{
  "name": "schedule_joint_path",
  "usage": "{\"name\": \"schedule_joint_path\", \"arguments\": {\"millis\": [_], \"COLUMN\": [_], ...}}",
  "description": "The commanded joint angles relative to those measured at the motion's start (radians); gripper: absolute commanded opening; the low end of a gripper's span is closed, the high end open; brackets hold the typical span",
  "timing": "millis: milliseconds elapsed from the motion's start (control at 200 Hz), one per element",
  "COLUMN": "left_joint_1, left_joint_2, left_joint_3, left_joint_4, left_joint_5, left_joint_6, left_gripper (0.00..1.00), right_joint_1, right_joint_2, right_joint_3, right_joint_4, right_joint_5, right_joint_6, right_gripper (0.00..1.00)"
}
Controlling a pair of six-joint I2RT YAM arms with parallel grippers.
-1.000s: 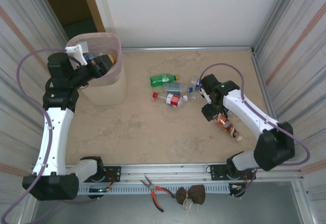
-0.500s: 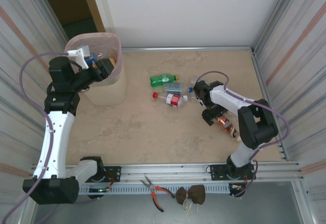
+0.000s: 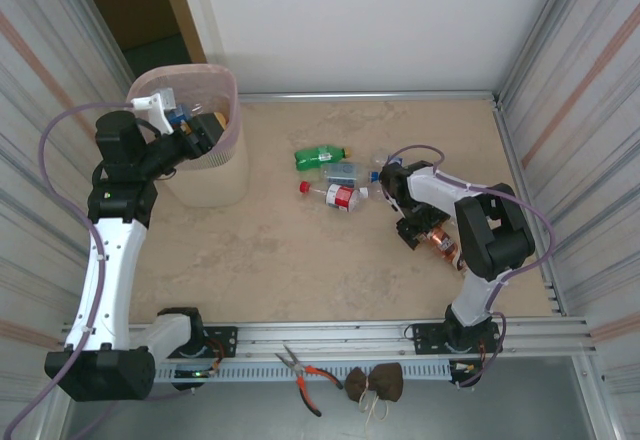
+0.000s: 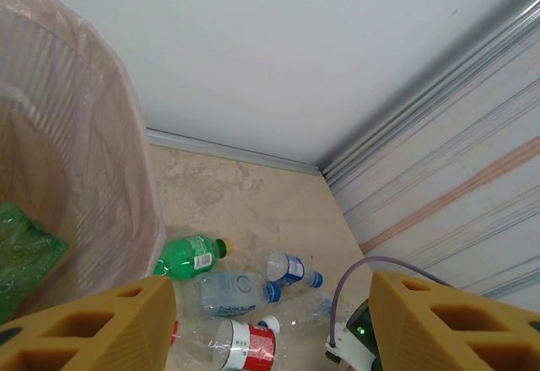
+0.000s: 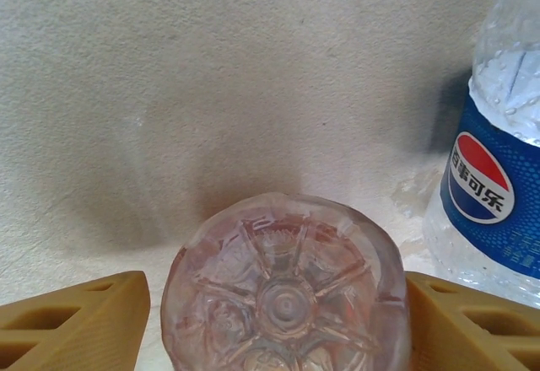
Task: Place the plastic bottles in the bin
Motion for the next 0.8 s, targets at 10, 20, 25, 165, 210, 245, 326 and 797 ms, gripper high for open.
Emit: {"name": "schedule_joint_path", "arguments": {"millis": [10,20,25,165,210,245,326,797], "left_joint_1": [-0.003,-0.002,-0.003,-0.004,-0.003,-0.004,-0.003,-0.007], "left_joint_2": [0.002,0.002,0.002,0.000,-0.001,-0.002,-0.002,-0.011], "left_joint_3": [-0.011,-0.012,-0.012,-0.013,-0.016,-0.016,-0.019,-0.024], "left_joint_4": [0.032,0.032,0.032,0.029,0.030,0.032,0.034,0.064], "left_joint_5": [0.031,0.031,0.031,0.030,0.030,0.030,0.034,0.050], "left_joint_6": [-0.016,-0.017,-0.016,-0.015,-0.015,-0.016,-0.020,-0.035], "left_gripper": [0.62,0.62,0.62,0.62,0.62,0.62,0.62,0.67], "right_joint_1": [-0.015,-0.016,-0.017,-0.022,-0.020,-0.018,-0.014,0.002], "right_joint_2": [0.010,0.008,0.008,0.004,0.004,0.004,-0.004,-0.229], "right_joint_3": [-0.010,-0.011,-0.010,-0.007,-0.005,-0.002,-0.001,0.050], "right_joint_4": [-0.010,-0.009,-0.009,-0.014,-0.017,-0.021,-0.026,-0.046], "right_joint_5": [-0.014,-0.014,-0.015,-0.031,-0.031,-0.032,-0.032,-0.128], "right_joint_6": [-0.012,-0.013,-0.013,-0.012,-0.011,-0.009,-0.007,0.028], "right_gripper": [0.72,0.72,0.72,0.67,0.66,0.65,0.62,0.52]}}
